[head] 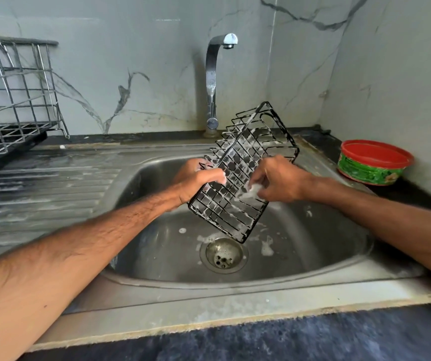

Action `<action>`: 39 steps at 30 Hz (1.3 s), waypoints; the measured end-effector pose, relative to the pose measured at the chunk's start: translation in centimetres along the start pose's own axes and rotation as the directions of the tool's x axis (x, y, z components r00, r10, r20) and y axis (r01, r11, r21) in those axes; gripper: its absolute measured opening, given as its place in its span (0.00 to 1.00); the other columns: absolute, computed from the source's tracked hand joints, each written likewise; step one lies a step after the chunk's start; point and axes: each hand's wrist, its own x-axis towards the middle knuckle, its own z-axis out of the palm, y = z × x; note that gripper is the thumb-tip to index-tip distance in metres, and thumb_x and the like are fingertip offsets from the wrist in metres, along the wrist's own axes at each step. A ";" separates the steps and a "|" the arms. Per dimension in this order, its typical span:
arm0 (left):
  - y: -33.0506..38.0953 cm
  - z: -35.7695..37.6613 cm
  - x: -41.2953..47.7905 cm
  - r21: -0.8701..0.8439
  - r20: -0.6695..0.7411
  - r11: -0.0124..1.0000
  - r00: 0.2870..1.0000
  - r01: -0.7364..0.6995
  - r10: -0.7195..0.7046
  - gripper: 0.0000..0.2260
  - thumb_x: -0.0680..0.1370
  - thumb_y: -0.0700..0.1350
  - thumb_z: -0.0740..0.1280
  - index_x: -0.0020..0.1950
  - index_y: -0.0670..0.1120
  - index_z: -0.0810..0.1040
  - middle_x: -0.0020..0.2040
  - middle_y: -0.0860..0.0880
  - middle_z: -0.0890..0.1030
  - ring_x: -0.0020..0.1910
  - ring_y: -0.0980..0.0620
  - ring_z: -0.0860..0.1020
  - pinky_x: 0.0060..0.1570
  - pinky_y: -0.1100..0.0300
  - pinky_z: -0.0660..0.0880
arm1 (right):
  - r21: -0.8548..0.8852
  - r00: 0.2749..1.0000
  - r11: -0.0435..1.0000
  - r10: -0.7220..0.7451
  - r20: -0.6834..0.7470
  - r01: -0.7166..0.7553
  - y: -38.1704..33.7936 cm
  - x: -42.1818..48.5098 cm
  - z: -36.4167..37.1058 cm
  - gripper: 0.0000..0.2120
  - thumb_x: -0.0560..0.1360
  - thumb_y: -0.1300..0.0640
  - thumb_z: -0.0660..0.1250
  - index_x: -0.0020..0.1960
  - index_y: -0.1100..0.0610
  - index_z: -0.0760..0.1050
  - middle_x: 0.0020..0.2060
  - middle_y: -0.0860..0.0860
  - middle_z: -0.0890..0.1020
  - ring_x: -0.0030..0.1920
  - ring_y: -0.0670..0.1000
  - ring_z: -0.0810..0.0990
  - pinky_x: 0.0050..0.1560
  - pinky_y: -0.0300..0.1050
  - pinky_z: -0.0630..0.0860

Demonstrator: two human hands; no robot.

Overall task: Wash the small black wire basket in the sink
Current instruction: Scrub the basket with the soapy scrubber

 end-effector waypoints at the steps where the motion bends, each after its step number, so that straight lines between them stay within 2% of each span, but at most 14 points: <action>1: 0.2 0.1 -0.1 -0.025 -0.012 1.000 1.000 0.004 -0.005 0.33 0.56 0.62 0.70 0.48 0.37 0.79 0.39 0.44 0.80 0.38 0.52 0.73 0.35 0.62 0.71 | 0.042 0.998 0.999 0.020 -0.052 -0.018 -0.1 0.0 -0.5 0.12 0.73 0.69 0.70 0.51 0.57 0.85 0.38 0.48 0.85 0.29 0.42 0.79 0.26 0.33 0.74; 4: 0.4 0.3 0.2 -0.104 -0.058 0.994 0.998 -0.015 0.009 0.30 0.57 0.60 0.71 0.47 0.38 0.81 0.35 0.46 0.75 0.32 0.55 0.70 0.25 0.72 0.66 | 0.159 0.965 0.982 0.137 -0.223 -0.102 0.0 -0.3 -2.4 0.13 0.73 0.69 0.71 0.54 0.57 0.84 0.37 0.49 0.84 0.27 0.47 0.78 0.21 0.35 0.70; 7: 0.2 0.5 0.8 -0.164 -0.113 0.986 0.994 -0.013 -0.006 0.31 0.59 0.58 0.73 0.48 0.33 0.79 0.38 0.44 0.73 0.32 0.53 0.68 0.23 0.69 0.64 | 0.180 0.904 0.977 0.175 -0.391 -0.111 0.9 -1.3 -4.6 0.13 0.73 0.69 0.71 0.54 0.58 0.85 0.43 0.52 0.86 0.34 0.51 0.84 0.31 0.46 0.82; 12: 0.1 0.8 1.2 -0.192 -0.154 0.981 0.988 0.000 -0.030 0.34 0.59 0.59 0.74 0.56 0.37 0.81 0.37 0.44 0.75 0.31 0.55 0.70 0.25 0.64 0.65 | 0.156 0.654 0.987 0.132 -0.745 -0.021 3.7 -4.3 -7.9 0.13 0.70 0.67 0.65 0.48 0.60 0.86 0.45 0.53 0.86 0.42 0.48 0.83 0.45 0.38 0.78; 14: 0.0 0.8 1.4 -0.187 -0.153 0.982 0.988 0.000 -0.029 0.36 0.59 0.60 0.74 0.59 0.36 0.80 0.37 0.47 0.76 0.31 0.56 0.71 0.26 0.63 0.64 | 0.164 0.573 0.985 0.159 -0.804 -0.043 5.3 -5.3 -9.1 0.13 0.70 0.66 0.63 0.46 0.60 0.86 0.43 0.53 0.86 0.42 0.48 0.83 0.46 0.40 0.77; 16: 0.1 0.7 1.5 -0.196 -0.138 0.981 0.990 -0.004 -0.023 0.38 0.59 0.60 0.74 0.60 0.35 0.79 0.37 0.48 0.75 0.30 0.56 0.70 0.26 0.65 0.64 | 0.189 0.533 0.978 0.205 -0.821 -0.085 6.7 -6.4 -10.2 0.14 0.70 0.65 0.62 0.46 0.61 0.86 0.42 0.54 0.86 0.42 0.48 0.83 0.45 0.40 0.77; 17: 0.1 0.8 1.4 -0.205 -0.132 0.979 0.991 -0.010 -0.018 0.38 0.59 0.60 0.74 0.60 0.35 0.79 0.37 0.48 0.75 0.30 0.56 0.70 0.26 0.65 0.64 | 0.185 0.543 0.976 0.220 -0.811 -0.118 7.4 -7.0 -10.6 0.14 0.71 0.65 0.61 0.46 0.61 0.86 0.42 0.54 0.87 0.41 0.47 0.82 0.44 0.40 0.76; 19: 0.3 1.0 1.3 -0.220 -0.135 0.975 0.991 -0.027 -0.003 0.35 0.57 0.60 0.74 0.56 0.37 0.79 0.37 0.44 0.74 0.30 0.54 0.69 0.24 0.66 0.63 | 0.147 0.627 0.964 0.255 -0.736 -0.220 8.9 -7.8 -11.1 0.13 0.72 0.63 0.62 0.46 0.61 0.86 0.42 0.56 0.87 0.41 0.48 0.82 0.44 0.37 0.75; 22: 0.6 1.2 1.2 -0.219 -0.138 0.975 0.990 -0.047 0.017 0.30 0.57 0.60 0.73 0.49 0.40 0.79 0.38 0.42 0.73 0.31 0.52 0.68 0.23 0.66 0.63 | 0.087 0.770 0.909 0.392 -0.503 -0.407 10.8 -8.1 -11.3 0.13 0.71 0.64 0.66 0.50 0.58 0.87 0.46 0.57 0.87 0.47 0.53 0.84 0.50 0.39 0.75; 24: 0.6 1.3 1.1 -0.228 -0.124 0.973 0.992 -0.045 0.016 0.30 0.57 0.59 0.74 0.50 0.40 0.79 0.39 0.42 0.73 0.31 0.52 0.68 0.23 0.67 0.63 | 0.038 0.822 0.886 0.444 -0.357 -0.462 11.4 -8.1 -11.1 0.15 0.69 0.67 0.67 0.51 0.56 0.87 0.46 0.55 0.87 0.46 0.52 0.83 0.48 0.41 0.75; 27: 0.4 1.1 1.1 -0.209 -0.110 0.977 0.994 -0.033 0.010 0.29 0.58 0.60 0.73 0.49 0.42 0.79 0.40 0.43 0.74 0.32 0.52 0.68 0.26 0.63 0.63 | 0.004 0.837 0.886 0.440 -0.325 -0.464 11.5 -8.1 -11.0 0.14 0.71 0.68 0.68 0.49 0.55 0.87 0.48 0.54 0.87 0.50 0.53 0.84 0.53 0.46 0.79; 31: 0.4 1.0 1.1 -0.196 -0.101 0.980 0.995 -0.016 -0.004 0.29 0.57 0.61 0.74 0.50 0.43 0.79 0.38 0.43 0.73 0.32 0.52 0.68 0.28 0.61 0.61 | 0.032 0.788 0.865 0.472 -0.395 -0.501 11.3 -8.2 -11.1 0.10 0.68 0.63 0.74 0.40 0.48 0.86 0.42 0.49 0.87 0.44 0.50 0.84 0.50 0.46 0.81; 35: 0.5 1.1 1.0 -0.179 -0.109 0.984 0.994 -0.024 0.004 0.32 0.57 0.62 0.73 0.52 0.42 0.79 0.34 0.45 0.72 0.29 0.54 0.68 0.29 0.62 0.63 | -0.022 0.836 0.867 0.473 -0.277 -0.498 10.5 -8.1 -10.7 0.12 0.68 0.62 0.76 0.34 0.45 0.84 0.39 0.50 0.86 0.45 0.53 0.84 0.50 0.47 0.80; 39: 0.6 1.2 0.8 -0.156 -0.108 0.987 0.994 -0.029 0.012 0.32 0.56 0.61 0.73 0.51 0.41 0.79 0.32 0.48 0.73 0.30 0.55 0.69 0.26 0.66 0.65 | -0.075 0.838 0.849 0.495 -0.232 -0.522 10.8 -8.1 -10.8 0.10 0.70 0.63 0.75 0.42 0.49 0.88 0.48 0.53 0.87 0.49 0.57 0.84 0.53 0.53 0.82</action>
